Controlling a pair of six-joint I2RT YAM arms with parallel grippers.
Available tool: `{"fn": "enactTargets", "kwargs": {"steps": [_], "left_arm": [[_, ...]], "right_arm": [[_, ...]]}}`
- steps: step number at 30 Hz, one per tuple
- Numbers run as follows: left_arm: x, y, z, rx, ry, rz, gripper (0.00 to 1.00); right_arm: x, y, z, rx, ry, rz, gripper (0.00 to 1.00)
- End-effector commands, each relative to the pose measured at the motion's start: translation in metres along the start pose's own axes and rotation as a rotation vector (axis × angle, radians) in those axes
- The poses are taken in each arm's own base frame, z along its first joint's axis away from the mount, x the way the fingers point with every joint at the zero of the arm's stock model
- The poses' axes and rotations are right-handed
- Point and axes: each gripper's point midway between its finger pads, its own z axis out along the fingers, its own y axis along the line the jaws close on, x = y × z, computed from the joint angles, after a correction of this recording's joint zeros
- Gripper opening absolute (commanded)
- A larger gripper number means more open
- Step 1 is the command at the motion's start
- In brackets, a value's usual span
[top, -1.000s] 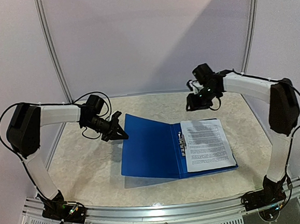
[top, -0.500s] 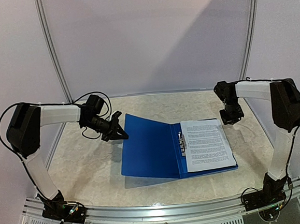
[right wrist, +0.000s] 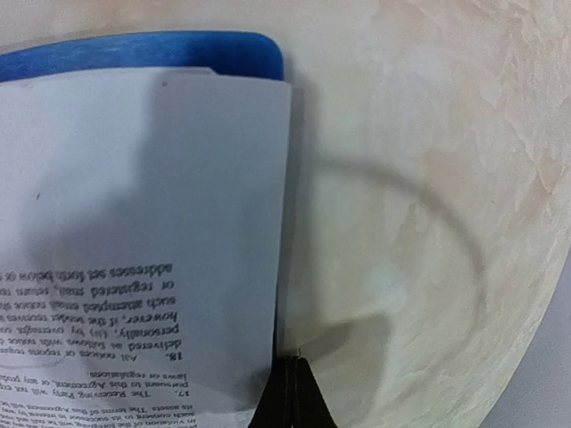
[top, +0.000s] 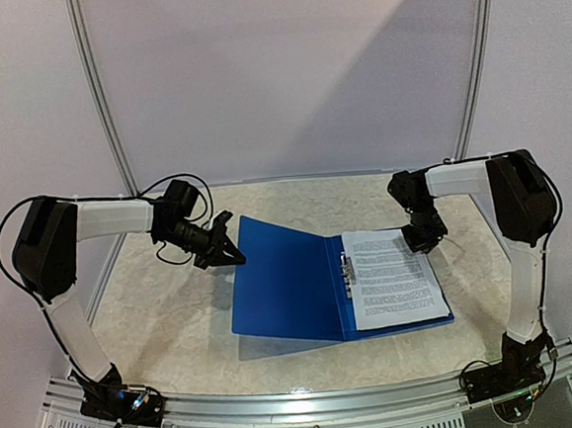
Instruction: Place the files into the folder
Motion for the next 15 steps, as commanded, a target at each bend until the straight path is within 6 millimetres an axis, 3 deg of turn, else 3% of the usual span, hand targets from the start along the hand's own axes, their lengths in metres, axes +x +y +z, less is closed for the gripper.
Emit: {"fn": "enactTargets", "kwargs": {"steps": [1, 10, 15], "left_arm": [[-0.007, 0.002, 0.0, -0.003, -0.011, -0.008, 0.0], [-0.007, 0.002, 0.0, -0.003, -0.011, -0.007, 0.0], [-0.007, 0.001, 0.0, 0.0, -0.012, -0.006, 0.0]], "right_arm": [[-0.004, 0.021, -0.006, -0.009, -0.013, -0.035, 0.0], [-0.007, 0.026, -0.018, 0.014, -0.03, -0.039, 0.0], [-0.005, 0.013, -0.021, 0.074, -0.027, -0.039, 0.0]]}}
